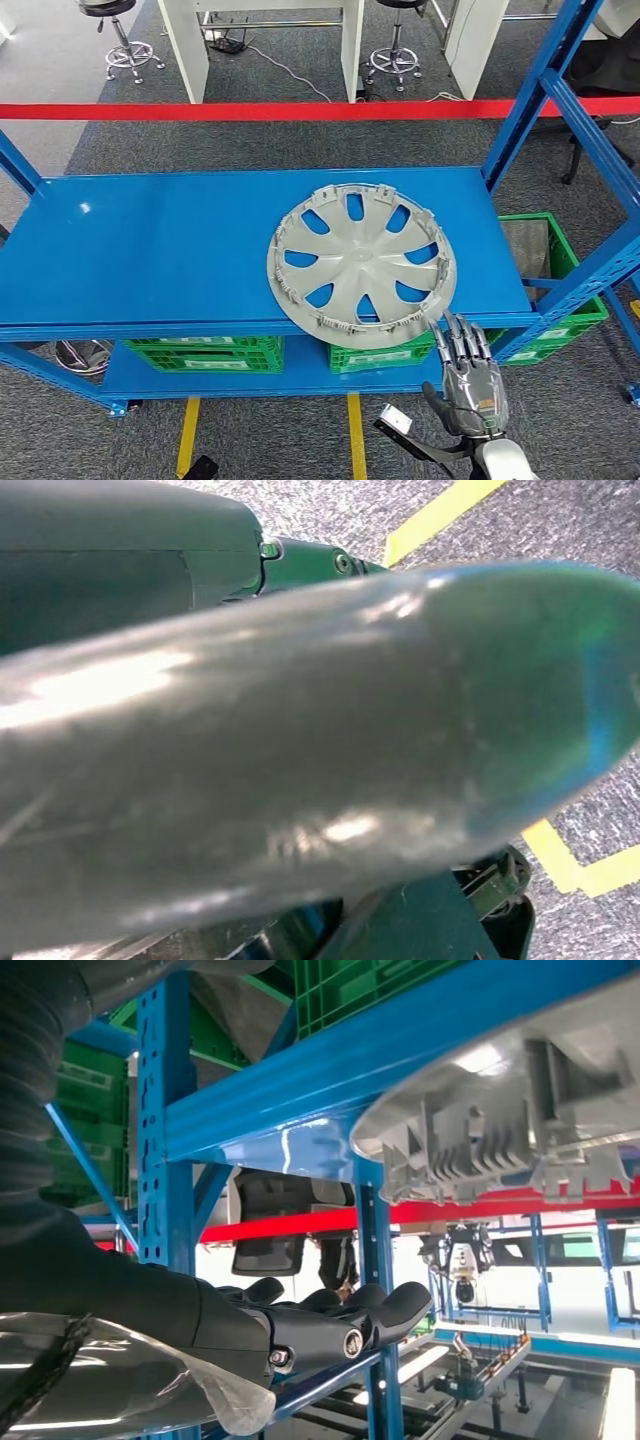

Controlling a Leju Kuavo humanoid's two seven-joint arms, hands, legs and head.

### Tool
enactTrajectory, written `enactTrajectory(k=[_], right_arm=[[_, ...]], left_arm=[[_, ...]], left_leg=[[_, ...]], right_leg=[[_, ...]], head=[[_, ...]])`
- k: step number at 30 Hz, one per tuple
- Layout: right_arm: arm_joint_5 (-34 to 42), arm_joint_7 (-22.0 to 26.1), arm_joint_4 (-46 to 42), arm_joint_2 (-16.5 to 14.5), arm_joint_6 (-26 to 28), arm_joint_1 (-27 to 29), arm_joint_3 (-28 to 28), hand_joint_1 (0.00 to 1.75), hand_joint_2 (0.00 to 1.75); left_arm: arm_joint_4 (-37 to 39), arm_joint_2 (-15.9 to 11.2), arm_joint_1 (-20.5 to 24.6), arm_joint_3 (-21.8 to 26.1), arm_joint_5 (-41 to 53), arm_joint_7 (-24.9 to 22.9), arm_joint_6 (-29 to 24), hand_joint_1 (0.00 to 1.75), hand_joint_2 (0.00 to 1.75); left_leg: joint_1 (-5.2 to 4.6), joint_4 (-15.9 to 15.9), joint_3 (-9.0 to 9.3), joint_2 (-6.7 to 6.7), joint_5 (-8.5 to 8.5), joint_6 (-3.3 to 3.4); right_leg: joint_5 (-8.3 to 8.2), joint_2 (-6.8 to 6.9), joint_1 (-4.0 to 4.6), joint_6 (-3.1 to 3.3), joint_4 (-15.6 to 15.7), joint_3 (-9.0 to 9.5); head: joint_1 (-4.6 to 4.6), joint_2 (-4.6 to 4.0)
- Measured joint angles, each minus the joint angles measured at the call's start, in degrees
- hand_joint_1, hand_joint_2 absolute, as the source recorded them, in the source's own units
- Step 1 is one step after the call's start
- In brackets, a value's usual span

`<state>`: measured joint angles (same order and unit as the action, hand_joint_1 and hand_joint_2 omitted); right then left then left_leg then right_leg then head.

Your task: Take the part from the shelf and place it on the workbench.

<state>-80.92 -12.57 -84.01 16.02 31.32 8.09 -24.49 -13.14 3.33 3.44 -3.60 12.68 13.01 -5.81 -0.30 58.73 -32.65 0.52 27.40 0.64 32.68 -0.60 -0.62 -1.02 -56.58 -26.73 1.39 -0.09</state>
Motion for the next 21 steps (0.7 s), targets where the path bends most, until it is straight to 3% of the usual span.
enactTrajectory(k=[21], right_arm=[[-4.1, 2.8, 6.4, -4.1, 0.6, -5.6, 1.2, 0.0, 1.75]], left_arm=[[0.3, 0.0, -0.1, 0.3, 2.3, -0.3, 0.4, 0.0, 0.0]], left_leg=[[0.0, 0.0, -0.01, 0.01, -0.01, -0.01]], right_leg=[[0.0, 0.01, 0.0, 0.0, 0.0, -0.01]], head=[[0.0, 0.0]])
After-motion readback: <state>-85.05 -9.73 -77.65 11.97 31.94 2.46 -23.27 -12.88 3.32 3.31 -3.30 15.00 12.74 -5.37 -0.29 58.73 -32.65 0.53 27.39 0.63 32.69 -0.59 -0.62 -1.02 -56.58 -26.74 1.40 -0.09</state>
